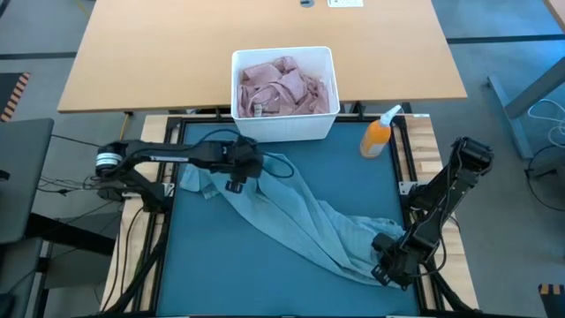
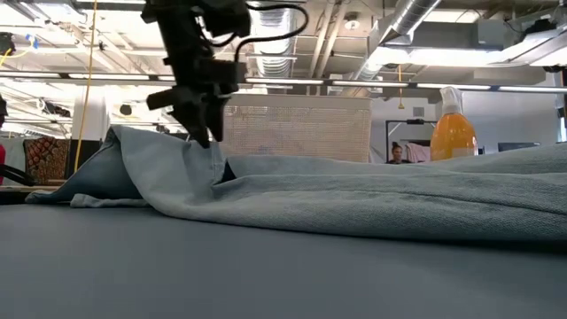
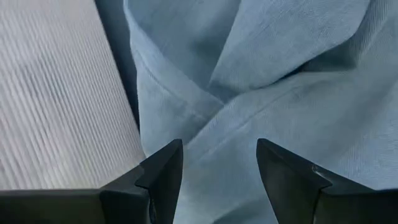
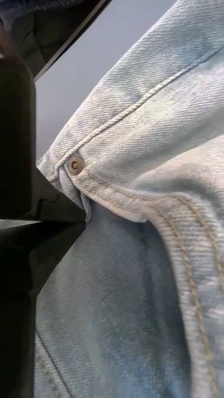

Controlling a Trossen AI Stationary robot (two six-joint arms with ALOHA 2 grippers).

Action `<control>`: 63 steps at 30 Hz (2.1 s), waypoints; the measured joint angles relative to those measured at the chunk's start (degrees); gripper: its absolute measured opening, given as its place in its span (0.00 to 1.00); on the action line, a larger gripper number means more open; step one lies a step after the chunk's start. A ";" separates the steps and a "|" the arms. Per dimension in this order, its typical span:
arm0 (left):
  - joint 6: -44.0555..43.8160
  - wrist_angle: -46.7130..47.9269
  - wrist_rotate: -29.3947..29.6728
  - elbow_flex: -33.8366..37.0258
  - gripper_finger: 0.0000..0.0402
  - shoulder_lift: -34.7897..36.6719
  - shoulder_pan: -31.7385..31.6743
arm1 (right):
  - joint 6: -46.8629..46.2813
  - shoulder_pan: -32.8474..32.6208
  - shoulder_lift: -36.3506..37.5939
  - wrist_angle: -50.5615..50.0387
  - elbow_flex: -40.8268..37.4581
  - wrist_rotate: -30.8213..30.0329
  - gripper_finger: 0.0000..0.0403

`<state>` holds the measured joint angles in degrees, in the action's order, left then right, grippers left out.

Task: Fold Laundry from Bin
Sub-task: Fold the blue pants

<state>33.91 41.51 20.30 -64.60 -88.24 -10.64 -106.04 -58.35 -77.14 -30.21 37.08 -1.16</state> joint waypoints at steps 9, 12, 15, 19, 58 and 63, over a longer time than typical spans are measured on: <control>6.89 8.48 2.27 -7.23 0.48 -9.20 -0.14 | 0.22 0.00 0.00 -0.96 0.02 -0.76 0.07; 4.77 14.79 2.68 -10.96 0.48 -14.13 -1.00 | 0.90 0.00 0.02 -1.23 0.03 -1.79 0.07; 2.50 20.65 4.03 -15.07 0.48 -18.54 -1.37 | 1.53 0.00 0.02 -1.43 0.04 -3.29 0.07; 0.35 27.46 4.24 -19.54 0.38 -21.98 -1.37 | 1.59 0.00 0.02 -1.57 0.04 -3.73 0.07; -47.02 34.74 -14.08 -2.73 0.00 6.18 35.41 | 10.21 0.94 0.83 -14.95 14.58 -0.20 0.10; -52.52 32.92 -18.57 -0.77 0.00 9.14 39.60 | 12.34 3.11 0.91 -16.06 14.58 0.63 0.16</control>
<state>-18.60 74.43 1.73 -65.37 -79.11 28.96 -93.70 -55.24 -76.23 -46.27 51.66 -0.54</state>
